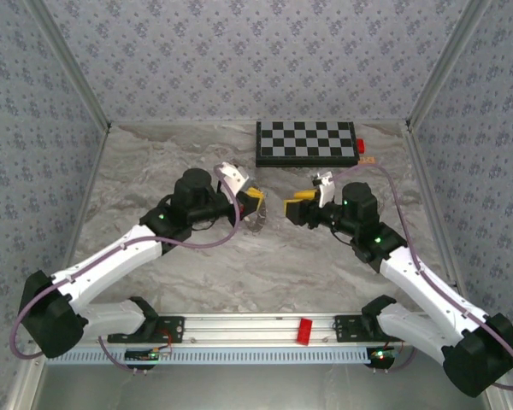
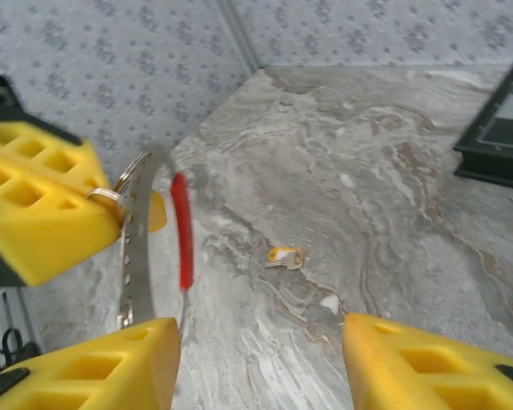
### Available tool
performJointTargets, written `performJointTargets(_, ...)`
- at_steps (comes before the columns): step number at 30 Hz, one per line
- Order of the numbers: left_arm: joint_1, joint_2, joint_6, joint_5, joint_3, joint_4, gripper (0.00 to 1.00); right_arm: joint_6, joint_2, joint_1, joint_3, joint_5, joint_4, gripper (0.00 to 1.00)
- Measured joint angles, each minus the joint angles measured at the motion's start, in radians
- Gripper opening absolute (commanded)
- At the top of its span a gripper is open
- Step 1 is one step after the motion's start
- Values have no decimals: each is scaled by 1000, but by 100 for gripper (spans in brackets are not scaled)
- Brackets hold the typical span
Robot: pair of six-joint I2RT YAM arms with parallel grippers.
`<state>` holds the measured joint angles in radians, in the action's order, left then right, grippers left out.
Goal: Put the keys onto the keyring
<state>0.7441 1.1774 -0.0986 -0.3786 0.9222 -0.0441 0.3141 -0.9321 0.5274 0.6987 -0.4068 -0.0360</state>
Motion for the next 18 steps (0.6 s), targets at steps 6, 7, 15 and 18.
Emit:
performJointTargets(6, -42, -19, -88, -130, -15, -40, 0, 21, -6, 17, 15, -69, -64, 33)
performJointTargets(7, -42, -20, -100, -148, -16, -48, 0, 22, -10, 17, 15, -84, -79, 34)
performJointTargets(15, -44, -26, -158, -222, -29, -72, 0, 79, -76, 13, 23, -187, -179, 31)
performJointTargets(18, -44, -26, -167, -231, -29, -77, 0, 104, -87, 5, 24, -212, -209, 27)
